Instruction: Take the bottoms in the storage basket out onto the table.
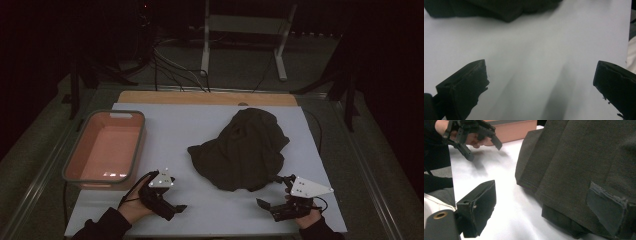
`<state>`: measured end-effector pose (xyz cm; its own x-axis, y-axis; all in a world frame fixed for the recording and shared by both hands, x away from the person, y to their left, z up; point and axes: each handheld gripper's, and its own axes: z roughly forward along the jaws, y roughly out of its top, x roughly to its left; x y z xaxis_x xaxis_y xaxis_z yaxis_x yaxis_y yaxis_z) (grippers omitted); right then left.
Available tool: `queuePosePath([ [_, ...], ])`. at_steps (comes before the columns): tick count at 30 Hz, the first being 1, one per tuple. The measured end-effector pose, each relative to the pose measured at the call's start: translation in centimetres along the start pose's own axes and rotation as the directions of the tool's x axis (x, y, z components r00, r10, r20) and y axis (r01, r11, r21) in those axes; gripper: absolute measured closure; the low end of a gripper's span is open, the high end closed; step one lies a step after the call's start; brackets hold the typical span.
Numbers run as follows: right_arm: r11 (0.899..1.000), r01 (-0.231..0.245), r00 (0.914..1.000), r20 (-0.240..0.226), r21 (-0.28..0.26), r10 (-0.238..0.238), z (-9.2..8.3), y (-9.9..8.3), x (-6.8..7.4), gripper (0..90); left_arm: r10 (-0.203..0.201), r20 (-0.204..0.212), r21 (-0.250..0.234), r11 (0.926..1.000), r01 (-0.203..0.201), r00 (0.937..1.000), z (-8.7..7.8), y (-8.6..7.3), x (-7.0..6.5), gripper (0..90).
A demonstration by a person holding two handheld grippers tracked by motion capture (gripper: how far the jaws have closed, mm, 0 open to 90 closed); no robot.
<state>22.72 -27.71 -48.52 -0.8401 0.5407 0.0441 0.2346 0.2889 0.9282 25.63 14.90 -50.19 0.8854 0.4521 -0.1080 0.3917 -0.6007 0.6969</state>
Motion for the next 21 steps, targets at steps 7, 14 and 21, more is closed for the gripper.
queuePosePath([
  [7,1.000,0.000,1.0000,0.002,0.002,0.000,0.0,0.0,0.0,9.9,-0.003,0.005,0.030,0.9996,0.003,1.0000,-0.8,-1.3,-0.1,0.0],
  [14,1.000,0.001,1.0000,0.001,0.004,-0.001,0.0,0.0,0.0,9.9,-0.012,0.017,0.039,0.9992,0.012,0.9998,-1.8,-2.6,-0.1,0.0],
  [21,1.000,0.001,1.0000,0.005,0.005,-0.001,-0.1,-0.1,0.0,9.9,-0.025,0.016,0.038,0.9990,0.025,0.9996,-2.1,-3.4,-0.1,0.0],
])
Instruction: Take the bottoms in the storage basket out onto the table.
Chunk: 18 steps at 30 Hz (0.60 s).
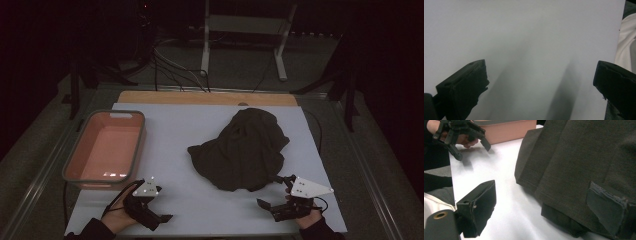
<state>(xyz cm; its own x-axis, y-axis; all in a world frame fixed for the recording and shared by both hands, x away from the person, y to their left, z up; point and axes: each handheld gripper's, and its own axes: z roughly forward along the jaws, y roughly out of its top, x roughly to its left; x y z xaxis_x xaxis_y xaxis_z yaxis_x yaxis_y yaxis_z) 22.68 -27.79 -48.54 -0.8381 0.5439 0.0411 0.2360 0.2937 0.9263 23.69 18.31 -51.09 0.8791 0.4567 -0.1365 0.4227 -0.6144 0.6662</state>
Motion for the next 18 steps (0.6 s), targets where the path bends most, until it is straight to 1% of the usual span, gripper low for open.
queuePosePath([
  [1,1.000,0.000,1.0000,0.000,-0.001,0.000,-0.02,-0.01,0.00,9.9,0.006,-0.004,-0.001,1.0000,-0.006,1.0000,-0.01,0.01,-0.01,0.0],
  [8,1.000,0.001,1.0000,-0.003,0.002,-0.001,-0.06,-0.09,-0.01,9.9,0.006,-0.007,-0.027,0.9996,-0.006,1.0000,-0.03,0.15,0.08,0.0],
  [18,1.000,0.004,0.9999,-0.010,0.011,-0.004,0.10,-0.18,0.07,9.9,0.009,-0.006,-0.038,0.9993,-0.009,0.9999,-0.10,0.21,0.02,0.0],
])
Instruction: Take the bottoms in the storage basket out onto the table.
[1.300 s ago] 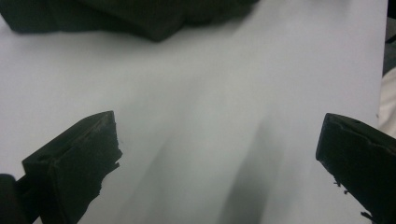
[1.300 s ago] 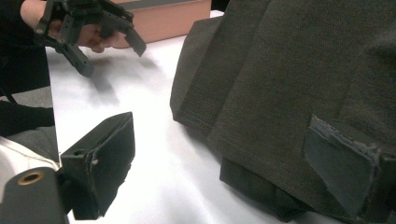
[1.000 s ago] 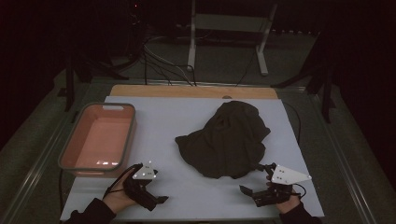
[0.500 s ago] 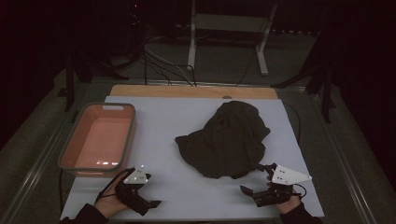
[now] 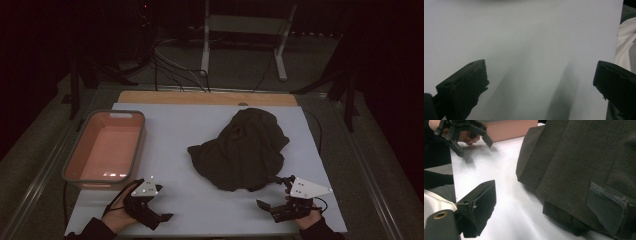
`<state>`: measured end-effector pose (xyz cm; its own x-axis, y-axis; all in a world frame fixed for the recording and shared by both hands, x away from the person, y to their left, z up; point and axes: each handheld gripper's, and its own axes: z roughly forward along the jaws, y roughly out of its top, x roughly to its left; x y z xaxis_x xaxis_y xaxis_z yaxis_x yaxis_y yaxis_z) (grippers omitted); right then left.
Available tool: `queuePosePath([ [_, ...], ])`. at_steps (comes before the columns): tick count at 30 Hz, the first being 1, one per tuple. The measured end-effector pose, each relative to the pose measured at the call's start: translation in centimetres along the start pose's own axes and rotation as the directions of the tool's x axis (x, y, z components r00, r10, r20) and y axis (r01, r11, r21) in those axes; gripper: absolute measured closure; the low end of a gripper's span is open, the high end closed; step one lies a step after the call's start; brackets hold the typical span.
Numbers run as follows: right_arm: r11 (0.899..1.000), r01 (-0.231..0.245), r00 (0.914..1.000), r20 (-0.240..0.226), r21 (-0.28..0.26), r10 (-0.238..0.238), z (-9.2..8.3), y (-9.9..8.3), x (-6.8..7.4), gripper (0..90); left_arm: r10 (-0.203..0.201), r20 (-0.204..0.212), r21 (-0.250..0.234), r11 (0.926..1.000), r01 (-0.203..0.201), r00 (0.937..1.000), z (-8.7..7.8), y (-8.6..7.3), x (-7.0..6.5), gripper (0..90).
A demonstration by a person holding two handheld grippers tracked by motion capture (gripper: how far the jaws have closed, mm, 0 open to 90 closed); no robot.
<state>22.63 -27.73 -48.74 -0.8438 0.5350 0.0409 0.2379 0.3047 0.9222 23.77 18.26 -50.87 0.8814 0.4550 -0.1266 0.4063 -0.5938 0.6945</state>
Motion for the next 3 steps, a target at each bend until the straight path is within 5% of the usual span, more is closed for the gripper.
queuePosePath([
  [3,1.000,-0.003,1.0000,0.001,0.001,0.003,-0.01,-0.06,-0.09,9.9,-0.001,0.001,-0.003,1.0000,0.001,1.0000,0.00,0.07,0.02,0.0],
])
